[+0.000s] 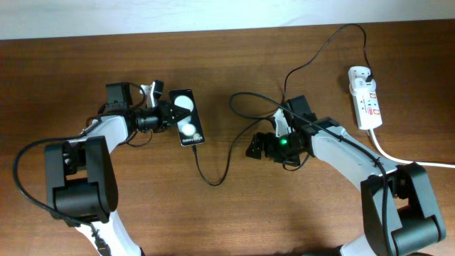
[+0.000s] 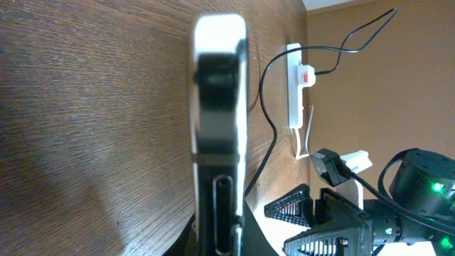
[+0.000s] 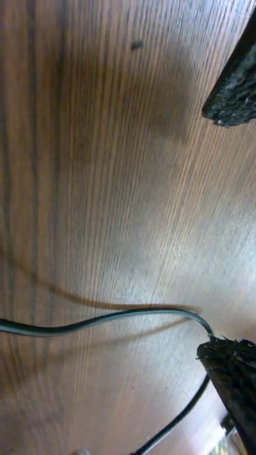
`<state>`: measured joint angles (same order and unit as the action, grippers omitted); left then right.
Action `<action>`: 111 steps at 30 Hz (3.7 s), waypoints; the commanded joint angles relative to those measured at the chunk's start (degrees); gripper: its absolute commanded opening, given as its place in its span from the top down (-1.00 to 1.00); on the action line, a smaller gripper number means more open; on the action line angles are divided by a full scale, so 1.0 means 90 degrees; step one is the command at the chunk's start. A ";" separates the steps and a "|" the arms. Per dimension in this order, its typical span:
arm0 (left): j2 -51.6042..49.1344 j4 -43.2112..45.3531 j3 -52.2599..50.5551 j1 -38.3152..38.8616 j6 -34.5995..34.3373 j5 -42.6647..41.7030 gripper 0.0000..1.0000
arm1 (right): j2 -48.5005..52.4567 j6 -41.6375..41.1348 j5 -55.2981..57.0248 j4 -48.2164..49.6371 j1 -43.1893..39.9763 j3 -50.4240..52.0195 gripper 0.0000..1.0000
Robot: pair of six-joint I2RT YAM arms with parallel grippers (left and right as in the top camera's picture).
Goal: Plug charger to phone and switch on socket
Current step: 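Lower the phone flat onto the table with the left gripper and release, then move the right gripper over to the white power strip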
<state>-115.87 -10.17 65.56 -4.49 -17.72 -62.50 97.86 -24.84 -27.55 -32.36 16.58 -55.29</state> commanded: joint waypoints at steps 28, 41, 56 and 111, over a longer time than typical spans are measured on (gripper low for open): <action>0.0175 -0.1095 0.0000 0.0624 0.0073 0.2450 0.63 | -0.0119 0.0070 0.0165 0.0000 -0.0029 -0.0015 -0.97; 0.0175 -0.1095 0.0000 0.0624 0.0073 0.2453 -0.26 | -0.0119 0.0070 0.0165 0.0000 -0.0029 -0.0012 -0.97; 0.0175 -0.1049 0.0000 0.0631 0.0070 0.2591 -0.92 | -0.0119 0.0070 0.0165 0.0000 -0.0029 -0.0015 -0.98; 0.0736 -0.1503 0.0017 -0.0313 0.0075 0.3096 -0.98 | -0.0119 0.0095 0.0304 0.0000 -0.0029 -0.0015 -0.97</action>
<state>-111.00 -23.44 66.19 -7.16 -17.54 -34.87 97.86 -24.84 -26.81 -32.36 16.58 -55.29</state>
